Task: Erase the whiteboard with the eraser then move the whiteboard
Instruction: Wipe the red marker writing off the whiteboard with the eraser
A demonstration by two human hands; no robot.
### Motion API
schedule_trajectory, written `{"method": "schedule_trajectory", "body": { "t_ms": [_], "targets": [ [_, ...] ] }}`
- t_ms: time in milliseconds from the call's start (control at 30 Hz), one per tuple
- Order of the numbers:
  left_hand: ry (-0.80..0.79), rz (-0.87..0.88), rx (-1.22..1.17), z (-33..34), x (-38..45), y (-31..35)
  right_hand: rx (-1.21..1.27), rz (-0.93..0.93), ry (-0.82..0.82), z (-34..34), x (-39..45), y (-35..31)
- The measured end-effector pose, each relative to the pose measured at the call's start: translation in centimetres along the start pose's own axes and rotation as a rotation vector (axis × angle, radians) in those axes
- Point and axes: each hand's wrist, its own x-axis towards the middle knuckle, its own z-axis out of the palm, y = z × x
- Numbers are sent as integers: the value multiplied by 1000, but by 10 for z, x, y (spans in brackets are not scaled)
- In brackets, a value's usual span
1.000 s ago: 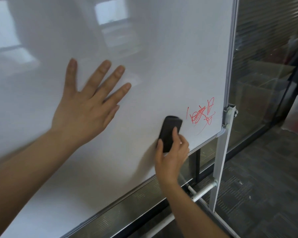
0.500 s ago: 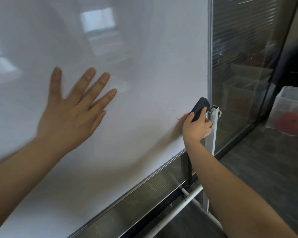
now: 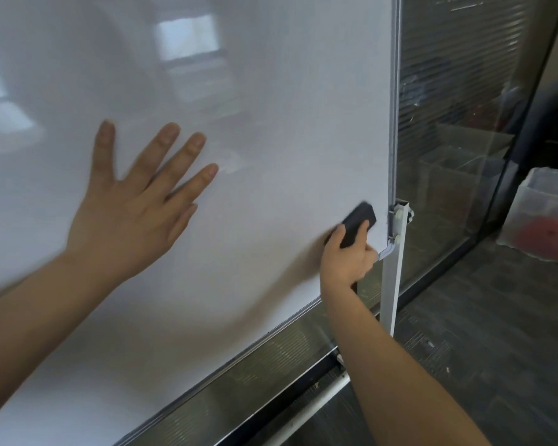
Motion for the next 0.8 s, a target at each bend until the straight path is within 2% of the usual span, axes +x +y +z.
{"method": "schedule_trajectory", "body": {
  "t_ms": [133, 233, 467, 600, 800],
  "targets": [
    [11, -5, 9, 2, -2, -1, -93, 298, -93, -16, 9, 23],
    [20, 2, 15, 4, 0, -1, -96, 384, -134, -18, 19, 13],
    [27, 2, 31, 6, -2, -4, 12, 230, -90, -9, 32, -32],
    [34, 9, 38, 6, -2, -5, 19, 143, -55, -8, 30, -28],
    [29, 12, 46, 6, -3, -4, -9, 252, -56, -10, 36, -7]
  ]
}}
